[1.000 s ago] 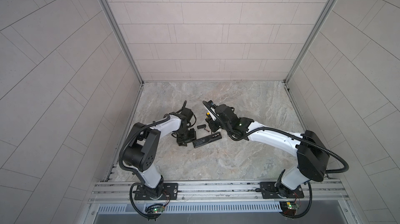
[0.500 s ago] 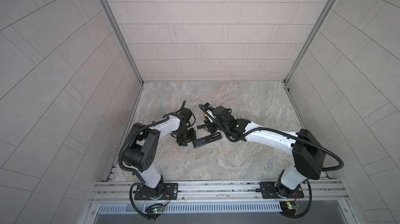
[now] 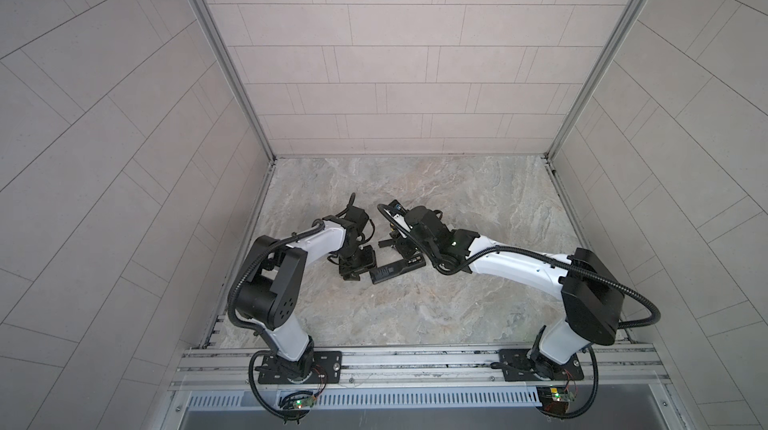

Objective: Unload the batteries from the remote control

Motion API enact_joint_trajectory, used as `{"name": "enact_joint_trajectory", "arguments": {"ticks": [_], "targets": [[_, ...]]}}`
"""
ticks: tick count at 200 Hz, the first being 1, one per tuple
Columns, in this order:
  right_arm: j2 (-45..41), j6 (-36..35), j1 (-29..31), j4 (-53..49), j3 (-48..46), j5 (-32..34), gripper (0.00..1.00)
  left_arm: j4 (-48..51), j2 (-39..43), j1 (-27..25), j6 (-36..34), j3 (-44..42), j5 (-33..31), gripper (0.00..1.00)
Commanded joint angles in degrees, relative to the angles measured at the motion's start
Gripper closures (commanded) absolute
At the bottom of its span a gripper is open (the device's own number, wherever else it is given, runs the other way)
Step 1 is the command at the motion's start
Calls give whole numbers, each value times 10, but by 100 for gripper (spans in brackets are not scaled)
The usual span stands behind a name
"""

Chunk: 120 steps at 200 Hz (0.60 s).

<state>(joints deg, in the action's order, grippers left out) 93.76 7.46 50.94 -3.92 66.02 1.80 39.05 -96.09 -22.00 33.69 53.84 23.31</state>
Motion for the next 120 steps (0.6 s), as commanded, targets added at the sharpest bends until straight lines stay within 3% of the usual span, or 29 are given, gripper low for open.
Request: {"name": "enact_joint_trajectory", "arguments": {"ticks": [1,52,96,120], "targets": [[13,-36,19,-44,27,36,100,-16,-28,-1,5,-23,-1,38],[30,-103,64,-96,65,131,100,-20,-37,-1,14,-31,-4,38],[32,-115,72,-77,61,150,100,-21,-42,0,14,-32,-1,38],[23,-104,72,-57,54,127,100,-23,-43,1,13,-32,0,38]]}}
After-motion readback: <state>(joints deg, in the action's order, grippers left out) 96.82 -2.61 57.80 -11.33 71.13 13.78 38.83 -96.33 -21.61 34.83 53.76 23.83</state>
